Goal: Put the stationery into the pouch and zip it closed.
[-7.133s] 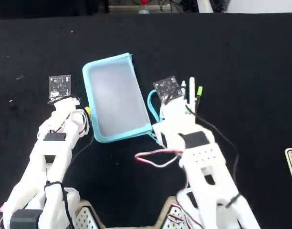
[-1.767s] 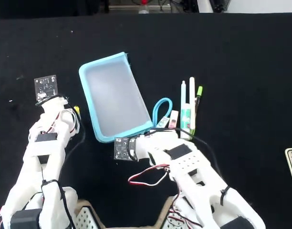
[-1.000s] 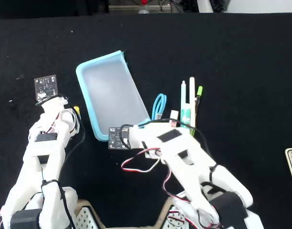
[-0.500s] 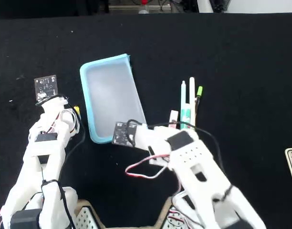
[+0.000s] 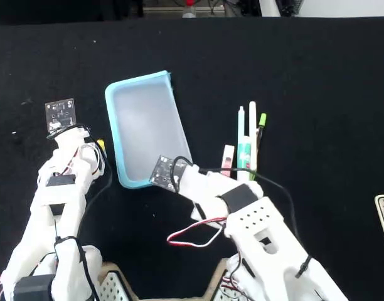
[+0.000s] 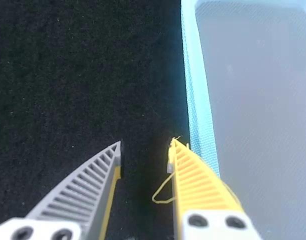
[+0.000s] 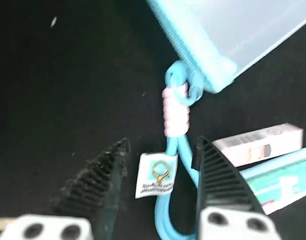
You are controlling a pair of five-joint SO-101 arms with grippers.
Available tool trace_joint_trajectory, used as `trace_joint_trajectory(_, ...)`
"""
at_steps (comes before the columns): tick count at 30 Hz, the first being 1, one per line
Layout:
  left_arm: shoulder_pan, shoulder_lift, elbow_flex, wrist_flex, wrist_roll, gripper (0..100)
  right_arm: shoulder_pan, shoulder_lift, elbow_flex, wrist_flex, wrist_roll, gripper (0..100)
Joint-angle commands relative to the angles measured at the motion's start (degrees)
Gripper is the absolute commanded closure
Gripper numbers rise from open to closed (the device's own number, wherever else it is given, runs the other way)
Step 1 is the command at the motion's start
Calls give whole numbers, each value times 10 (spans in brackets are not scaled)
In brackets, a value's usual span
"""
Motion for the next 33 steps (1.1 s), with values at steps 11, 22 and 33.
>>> trace_joint_trajectory(11,-3,-8,-5,-9,0,845,-4,109,39,-183,-81,793)
trace_joint_trajectory(22,-7,-9,-4,-9,0,845,55,124,-10,-73,-85,983)
trace_joint_trajectory(33,-3,-9,-4,-9,0,845,77,87,-36,69,-83,832)
